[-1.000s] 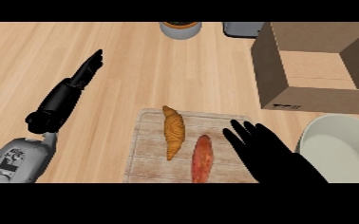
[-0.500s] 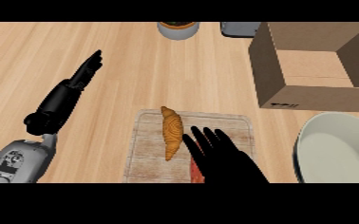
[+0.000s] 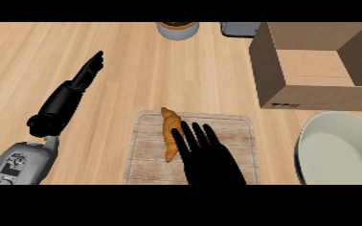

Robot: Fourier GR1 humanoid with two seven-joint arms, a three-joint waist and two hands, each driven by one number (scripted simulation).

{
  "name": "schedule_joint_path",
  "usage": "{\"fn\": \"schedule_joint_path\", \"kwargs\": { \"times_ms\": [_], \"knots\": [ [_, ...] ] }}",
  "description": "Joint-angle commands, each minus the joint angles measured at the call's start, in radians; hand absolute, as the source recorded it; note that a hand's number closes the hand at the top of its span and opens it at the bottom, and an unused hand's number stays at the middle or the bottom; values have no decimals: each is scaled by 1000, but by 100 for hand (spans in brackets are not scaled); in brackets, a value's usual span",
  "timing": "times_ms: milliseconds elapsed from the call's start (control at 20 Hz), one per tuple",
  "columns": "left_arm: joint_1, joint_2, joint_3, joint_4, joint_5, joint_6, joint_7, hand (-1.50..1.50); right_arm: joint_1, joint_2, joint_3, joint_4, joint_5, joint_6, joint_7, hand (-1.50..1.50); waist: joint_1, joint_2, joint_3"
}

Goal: Pick the sweet potato from the cutting board and place it in the cardboard box

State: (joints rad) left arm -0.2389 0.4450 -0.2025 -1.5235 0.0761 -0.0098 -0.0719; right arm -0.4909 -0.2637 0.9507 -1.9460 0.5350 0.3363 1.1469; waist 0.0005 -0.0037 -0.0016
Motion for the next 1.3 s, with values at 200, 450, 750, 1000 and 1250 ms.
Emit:
{"fn": "schedule_joint_path", "kwargs": {
  "times_ms": [200,450,750,1000,1250],
  "knots": [
    [46,9,37,0,-1,-36,-39,0,41,63,-19,20,47,129,171,-150,-2,0,1],
    [14,-22,22,11,-29,-30,-25,0,57,101,-20,144,126,127,123,-150,-3,2,1],
    [58,-13,70,-62,-28,-65,-3,0,133,141,-50,196,201,90,-12,-150,2,2,2],
    [16,-97,30,-36,-91,-23,36,0,211,128,-30,187,271,100,-63,-150,-4,2,2],
    [-14,-55,98,-18,-53,-88,35,0,232,130,-69,219,317,130,-63,-150,-5,3,1]
  ]
}}
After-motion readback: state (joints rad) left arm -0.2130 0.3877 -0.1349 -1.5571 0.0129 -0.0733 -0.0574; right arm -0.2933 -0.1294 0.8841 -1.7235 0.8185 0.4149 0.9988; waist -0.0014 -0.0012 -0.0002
